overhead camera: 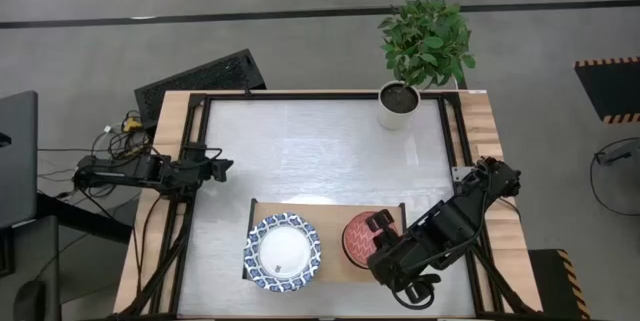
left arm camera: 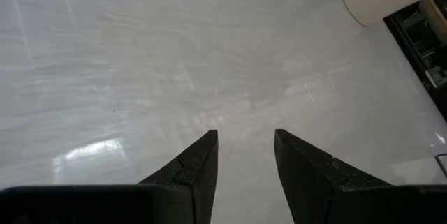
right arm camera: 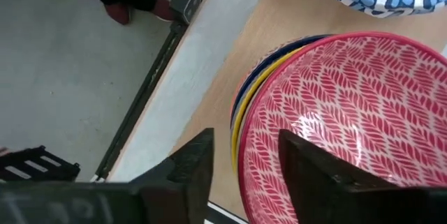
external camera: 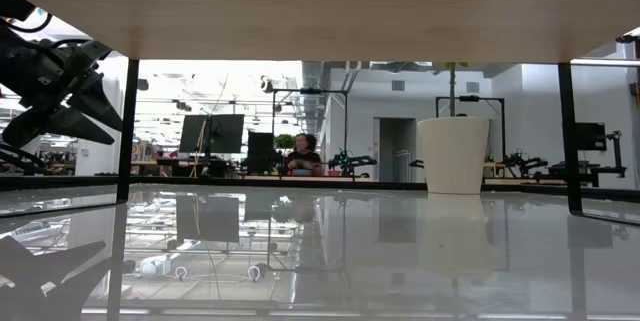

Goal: Place and stack bowls onto a shelf
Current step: Return to Home Position

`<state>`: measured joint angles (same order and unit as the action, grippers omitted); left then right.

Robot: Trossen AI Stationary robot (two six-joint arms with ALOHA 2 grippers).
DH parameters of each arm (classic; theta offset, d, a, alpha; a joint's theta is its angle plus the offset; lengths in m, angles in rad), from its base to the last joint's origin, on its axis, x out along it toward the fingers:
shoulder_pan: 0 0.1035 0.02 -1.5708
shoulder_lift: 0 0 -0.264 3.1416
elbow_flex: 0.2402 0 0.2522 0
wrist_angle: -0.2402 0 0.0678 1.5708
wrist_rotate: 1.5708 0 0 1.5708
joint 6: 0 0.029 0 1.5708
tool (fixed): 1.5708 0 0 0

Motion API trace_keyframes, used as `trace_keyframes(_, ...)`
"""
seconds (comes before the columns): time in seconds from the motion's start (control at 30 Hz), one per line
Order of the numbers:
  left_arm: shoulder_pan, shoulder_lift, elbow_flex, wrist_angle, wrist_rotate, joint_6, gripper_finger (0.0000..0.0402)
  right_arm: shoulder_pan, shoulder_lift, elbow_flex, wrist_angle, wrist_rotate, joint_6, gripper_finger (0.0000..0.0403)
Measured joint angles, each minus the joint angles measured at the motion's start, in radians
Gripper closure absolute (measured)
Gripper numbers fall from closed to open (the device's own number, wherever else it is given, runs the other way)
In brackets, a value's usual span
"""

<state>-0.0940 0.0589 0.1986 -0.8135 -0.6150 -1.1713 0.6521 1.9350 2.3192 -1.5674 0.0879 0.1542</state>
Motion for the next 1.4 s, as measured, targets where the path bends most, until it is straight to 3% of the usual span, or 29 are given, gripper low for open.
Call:
trace_keyframes(0.23,0.000,0.000,-0.001,0.024,0.018,-0.001,0.0273,-0.005,-0.010,0.037,0.011,0.007,0.033,0.0192)
trace_keyframes(0.47,0.000,0.000,-0.001,0.071,0.026,-0.003,0.0273,-0.036,-0.139,0.034,0.008,0.058,0.110,0.0202)
trace_keyframes(0.63,0.000,0.000,-0.002,0.068,0.074,-0.004,0.0273,-0.057,-0.271,0.035,0.010,0.203,0.225,0.0212)
trace_keyframes(0.8,0.000,0.000,-0.005,0.067,0.141,-0.052,0.0273,-0.048,-0.393,0.035,0.016,0.218,0.190,0.0212)
trace_keyframes(0.9,0.000,0.000,-0.005,0.102,0.130,-0.103,0.0273,-0.002,-0.455,0.019,0.033,0.342,0.108,0.0211)
trace_keyframes(0.97,0.000,0.000,-0.004,0.205,0.118,-0.012,0.0273,0.012,-0.503,-0.008,0.035,0.409,0.105,0.0212)
trace_keyframes(1.1,0.000,-0.001,-0.004,0.509,0.141,0.315,0.0273,0.023,-0.639,-0.153,0.151,0.471,0.083,0.0208)
trace_keyframes(1.23,0.000,-0.001,-0.003,0.799,0.243,0.613,0.0273,0.036,-0.819,-0.414,0.392,0.464,0.002,0.0201)
trace_keyframes(1.4,0.000,-0.002,-0.001,0.943,0.323,0.698,0.0273,0.011,-1.090,-0.852,0.732,0.468,-0.006,0.0200)
